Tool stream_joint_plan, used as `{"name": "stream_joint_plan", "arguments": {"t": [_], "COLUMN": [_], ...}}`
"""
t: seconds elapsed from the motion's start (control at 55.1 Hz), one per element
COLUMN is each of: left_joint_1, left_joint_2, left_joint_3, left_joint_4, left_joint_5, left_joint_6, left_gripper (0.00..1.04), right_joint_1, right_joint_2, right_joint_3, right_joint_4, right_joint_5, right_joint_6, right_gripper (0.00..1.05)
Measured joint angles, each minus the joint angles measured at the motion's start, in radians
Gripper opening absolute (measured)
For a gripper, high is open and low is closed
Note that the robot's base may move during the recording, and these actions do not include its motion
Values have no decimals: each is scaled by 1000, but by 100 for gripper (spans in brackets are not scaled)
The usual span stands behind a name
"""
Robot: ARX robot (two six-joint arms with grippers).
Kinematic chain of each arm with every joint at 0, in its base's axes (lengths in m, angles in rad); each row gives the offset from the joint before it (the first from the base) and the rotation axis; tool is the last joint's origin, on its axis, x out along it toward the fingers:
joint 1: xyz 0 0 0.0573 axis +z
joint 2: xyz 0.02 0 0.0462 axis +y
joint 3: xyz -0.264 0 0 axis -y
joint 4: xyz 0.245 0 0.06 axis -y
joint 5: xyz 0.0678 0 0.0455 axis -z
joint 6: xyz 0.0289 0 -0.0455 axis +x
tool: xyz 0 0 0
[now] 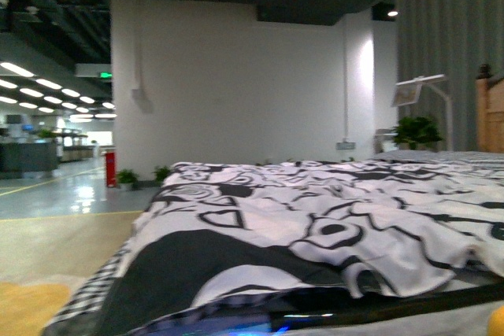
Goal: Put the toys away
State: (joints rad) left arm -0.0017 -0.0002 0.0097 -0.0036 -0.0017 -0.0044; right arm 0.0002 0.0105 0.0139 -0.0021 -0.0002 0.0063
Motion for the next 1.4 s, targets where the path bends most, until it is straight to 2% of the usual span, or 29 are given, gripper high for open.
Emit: {"name": "stream_joint_plan", "arguments": {"t": [1.398], "left_joint_1": [0], "left_joint_2": [2], "left_joint_3": [0], "left_joint_4": [0], "left_joint_5": [4], "left_joint_6": [0], "left_gripper": [98], "right_joint_1": [0], "right_joint_2": [-2], "right_joint_3": [0], "right_joint_4": [0], "right_joint_5": [6], "right_joint_6": [0], "right_gripper": [7]}}
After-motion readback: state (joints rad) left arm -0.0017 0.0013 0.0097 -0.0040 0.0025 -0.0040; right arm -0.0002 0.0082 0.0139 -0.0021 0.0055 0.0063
